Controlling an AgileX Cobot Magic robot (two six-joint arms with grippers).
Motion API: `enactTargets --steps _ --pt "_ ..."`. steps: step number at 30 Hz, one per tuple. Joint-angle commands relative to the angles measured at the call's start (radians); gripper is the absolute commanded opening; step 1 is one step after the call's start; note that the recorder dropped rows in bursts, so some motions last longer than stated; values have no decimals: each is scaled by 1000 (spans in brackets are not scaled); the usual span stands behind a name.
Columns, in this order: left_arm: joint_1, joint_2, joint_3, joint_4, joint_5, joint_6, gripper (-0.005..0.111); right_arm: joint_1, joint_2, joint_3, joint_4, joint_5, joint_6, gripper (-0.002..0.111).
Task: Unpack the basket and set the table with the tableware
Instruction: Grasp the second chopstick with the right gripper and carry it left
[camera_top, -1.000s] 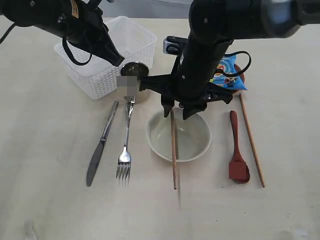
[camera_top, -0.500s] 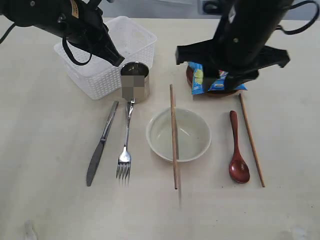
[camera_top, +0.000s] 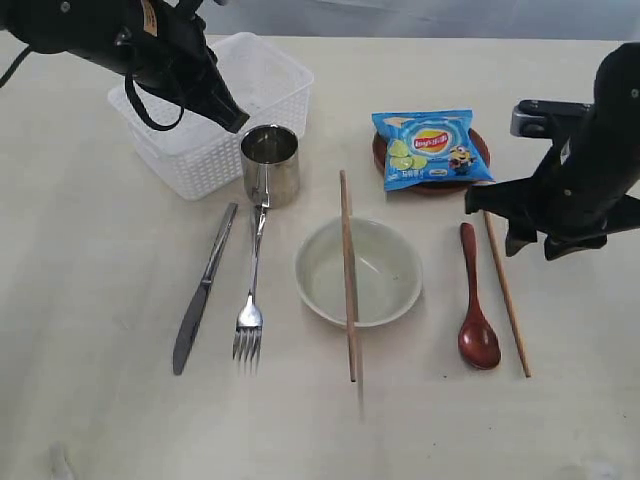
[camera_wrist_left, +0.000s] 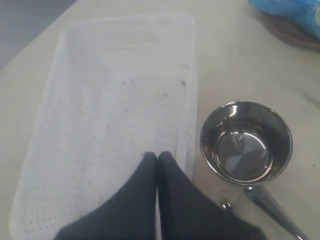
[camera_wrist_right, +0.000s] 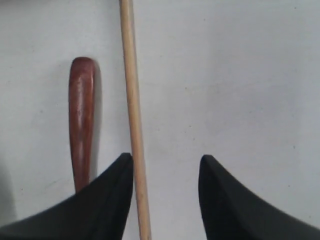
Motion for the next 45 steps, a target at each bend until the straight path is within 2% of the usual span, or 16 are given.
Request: enactTargets --steps 1,11,13,14,15,16,17,21,23,26,29,31,34,39,45 --pt "5 -7 4 -5 -7 -5 0 -8 63 5 -11 -77 -22 41" --pt "5 -7 4 -11 -13 -5 0 -4 120 5 -11 -101 -40 41" --pt "5 -7 4 -11 -13 -5 0 -4 120 5 -11 -96 -40 38" --pt "5 -7 4 -11 -13 -5 0 -4 120 5 -11 -86 -33 26" --pt "5 -7 4 -11 -13 -5 0 -4 120 5 -11 -84 -31 19" --pt "5 -7 4 -11 -13 -5 0 -4 120 5 -6 -77 -23 3" --pt "5 -7 4 -11 -13 -5 0 -4 120 5 -6 -77 -7 0" --pt "5 -7 4 -11 -13 -5 0 -4 90 -31 -6 25 34 0" --pt "5 -7 4 -11 -13 -5 0 -4 7 -82 -27 160 34 0" --pt "5 -7 4 -11 -13 -5 0 -2 -133 -120 8 215 29 0" --pt "5 -7 4 -16 -16 -5 0 76 -205 -126 111 175 -22 0" --pt "5 -7 4 -16 -16 -5 0 165 -191 -128 194 93 -22 0" --pt "5 -7 4 -19 -12 -5 0 234 -139 -139 257 54 -27 0" --pt "5 -7 4 -23 -5 -5 0 297 -44 -152 309 33 -27 0" --pt "5 -7 4 -23 -5 -5 0 298 25 -152 373 13 -42 0"
